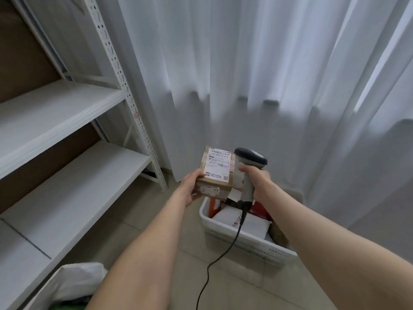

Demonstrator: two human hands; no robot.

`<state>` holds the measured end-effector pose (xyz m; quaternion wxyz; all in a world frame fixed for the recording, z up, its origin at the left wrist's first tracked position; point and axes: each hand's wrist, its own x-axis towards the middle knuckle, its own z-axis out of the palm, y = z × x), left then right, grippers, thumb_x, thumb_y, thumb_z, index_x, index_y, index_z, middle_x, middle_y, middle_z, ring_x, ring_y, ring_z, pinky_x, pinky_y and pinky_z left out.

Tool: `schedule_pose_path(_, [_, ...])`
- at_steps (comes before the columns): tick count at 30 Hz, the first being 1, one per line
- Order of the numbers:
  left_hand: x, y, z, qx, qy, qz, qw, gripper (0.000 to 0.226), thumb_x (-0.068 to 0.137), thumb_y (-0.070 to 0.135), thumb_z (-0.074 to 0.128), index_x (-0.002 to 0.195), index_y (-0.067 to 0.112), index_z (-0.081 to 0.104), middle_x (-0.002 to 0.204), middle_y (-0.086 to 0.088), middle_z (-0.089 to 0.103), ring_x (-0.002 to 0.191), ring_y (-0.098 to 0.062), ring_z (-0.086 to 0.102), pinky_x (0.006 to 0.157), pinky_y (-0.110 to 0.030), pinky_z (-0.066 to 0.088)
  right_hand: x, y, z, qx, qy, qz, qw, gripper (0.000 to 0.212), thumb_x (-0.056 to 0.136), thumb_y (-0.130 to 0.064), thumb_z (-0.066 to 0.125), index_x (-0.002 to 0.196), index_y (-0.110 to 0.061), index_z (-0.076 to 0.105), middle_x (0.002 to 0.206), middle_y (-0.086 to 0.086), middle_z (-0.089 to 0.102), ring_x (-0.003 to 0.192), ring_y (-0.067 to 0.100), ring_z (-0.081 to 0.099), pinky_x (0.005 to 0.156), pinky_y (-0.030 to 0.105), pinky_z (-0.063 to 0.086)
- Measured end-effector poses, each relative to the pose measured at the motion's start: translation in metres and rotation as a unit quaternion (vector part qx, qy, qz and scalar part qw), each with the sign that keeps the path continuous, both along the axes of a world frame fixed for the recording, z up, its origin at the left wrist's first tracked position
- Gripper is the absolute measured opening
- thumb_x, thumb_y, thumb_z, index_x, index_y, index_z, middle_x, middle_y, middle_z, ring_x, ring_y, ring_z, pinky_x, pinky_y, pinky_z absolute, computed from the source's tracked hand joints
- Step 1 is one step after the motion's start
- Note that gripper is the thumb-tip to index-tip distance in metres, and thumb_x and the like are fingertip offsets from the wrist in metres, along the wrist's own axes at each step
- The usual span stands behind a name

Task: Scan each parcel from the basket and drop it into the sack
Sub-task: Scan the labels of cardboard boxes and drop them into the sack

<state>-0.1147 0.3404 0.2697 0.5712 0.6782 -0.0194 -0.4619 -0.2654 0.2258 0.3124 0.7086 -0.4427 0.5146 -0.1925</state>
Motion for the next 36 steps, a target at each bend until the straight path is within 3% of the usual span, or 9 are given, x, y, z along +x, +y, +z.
schedule_pose_path(3, [-0.017, 0.044, 0.006, -0.019, -0.018, 0.018, 1.000, 0.031, 0.087, 0.025, 0.060, 0.114, 0.010, 0.059, 0.086, -0.005, 0.064, 0.080, -0.017, 0.060, 0.066, -0.030, 0.052, -0.011, 0.037, -0.002, 0.003, -0.022, 0.039, 0.999, 0.034, 0.083, -0.014, 0.072, 0.112, -0.010, 0.055, 0.099, 0.011, 0.066, 0.090, 0.028, 0.064, 0.091, 0.049, 0.053])
schedule_pose_path(7, [-0.052, 0.111, 0.019, -0.045, -0.042, 0.038, 0.997, 0.049, 0.085, 0.023, 0.065, 0.131, 0.010, 0.051, 0.100, -0.007, 0.065, 0.088, -0.020, 0.060, 0.065, -0.031, 0.051, -0.033, 0.097, -0.005, 0.033, -0.072, 0.076, 0.994, 0.048, 0.072, -0.016, 0.077, 0.116, -0.009, 0.062, 0.103, 0.013, 0.073, 0.097, 0.034, 0.069, 0.091, 0.053, 0.053])
schedule_pose_path(10, [-0.074, 0.161, 0.030, -0.052, -0.043, 0.043, 0.997, 0.058, 0.084, 0.026, 0.069, 0.137, 0.015, 0.047, 0.112, -0.010, 0.063, 0.099, -0.023, 0.059, 0.071, -0.033, 0.053, -0.047, 0.140, -0.003, 0.048, -0.090, 0.090, 0.991, 0.045, 0.073, -0.015, 0.078, 0.115, -0.011, 0.063, 0.101, 0.011, 0.074, 0.094, 0.034, 0.071, 0.087, 0.056, 0.055])
schedule_pose_path(15, [-0.093, 0.241, 0.045, -0.021, -0.051, 0.043, 0.998, 0.056, 0.082, 0.033, 0.071, 0.132, 0.017, 0.051, 0.111, -0.010, 0.062, 0.103, -0.026, 0.058, 0.086, -0.041, 0.053, -0.056, 0.202, 0.003, 0.045, -0.067, 0.122, 0.989, 0.042, 0.077, -0.014, 0.078, 0.115, -0.009, 0.062, 0.099, 0.011, 0.074, 0.090, 0.030, 0.071, 0.091, 0.048, 0.054])
schedule_pose_path(22, [-0.090, 0.340, 0.045, 0.040, -0.029, 0.063, 0.997, 0.056, 0.073, 0.058, 0.070, 0.107, 0.014, 0.065, 0.099, -0.008, 0.070, 0.096, -0.022, 0.063, 0.078, -0.033, 0.052, -0.045, 0.288, -0.001, 0.059, -0.041, 0.174, 0.982, 0.034, 0.081, -0.010, 0.075, 0.111, -0.007, 0.059, 0.100, 0.013, 0.074, 0.093, 0.033, 0.071, 0.091, 0.048, 0.055])
schedule_pose_path(25, [-0.080, 0.385, 0.035, 0.053, -0.022, 0.080, 0.995, 0.067, 0.064, 0.065, 0.073, 0.105, 0.012, 0.066, 0.100, -0.010, 0.071, 0.101, -0.024, 0.064, 0.090, -0.038, 0.052, -0.033, 0.331, -0.008, 0.057, -0.056, 0.182, 0.980, 0.029, 0.083, -0.004, 0.072, 0.109, -0.003, 0.059, 0.101, 0.017, 0.073, 0.091, 0.033, 0.072, 0.088, 0.048, 0.057])
schedule_pose_path(27, [-0.072, 0.418, 0.028, 0.060, -0.022, 0.099, 0.993, 0.059, 0.068, 0.062, 0.072, 0.101, 0.013, 0.065, 0.099, -0.011, 0.070, 0.102, -0.025, 0.063, 0.096, -0.041, 0.050, -0.020, 0.362, -0.014, 0.049, -0.053, 0.196, 0.978, 0.027, 0.083, -0.002, 0.071, 0.107, -0.001, 0.060, 0.100, 0.019, 0.073, 0.089, 0.033, 0.072, 0.087, 0.047, 0.057])
schedule_pose_path(31, [-0.046, 0.490, 0.009, 0.084, -0.007, 0.120, 0.989, 0.054, 0.073, 0.061, 0.068, 0.102, 0.015, 0.066, 0.099, -0.010, 0.072, 0.098, -0.026, 0.065, 0.083, -0.038, 0.054, 0.011, 0.434, -0.031, 0.045, -0.018, 0.228, 0.972, 0.018, 0.085, -0.003, 0.069, 0.101, 0.000, 0.061, 0.099, 0.021, 0.072, 0.090, 0.036, 0.072, 0.085, 0.045, 0.058])
schedule_pose_path(36, [-0.007, 0.585, -0.037, 0.149, -0.008, 0.163, 0.975, 0.038, 0.081, 0.042, 0.070, 0.105, 0.012, 0.066, 0.095, -0.010, 0.073, 0.090, -0.025, 0.067, 0.077, -0.037, 0.055, 0.054, 0.526, -0.068, 0.063, 0.040, 0.270, 0.960, 0.025, 0.085, -0.010, 0.070, 0.106, 0.000, 0.059, 0.084, 0.014, 0.067, 0.064, 0.024, 0.065, 0.054, 0.032, 0.053])
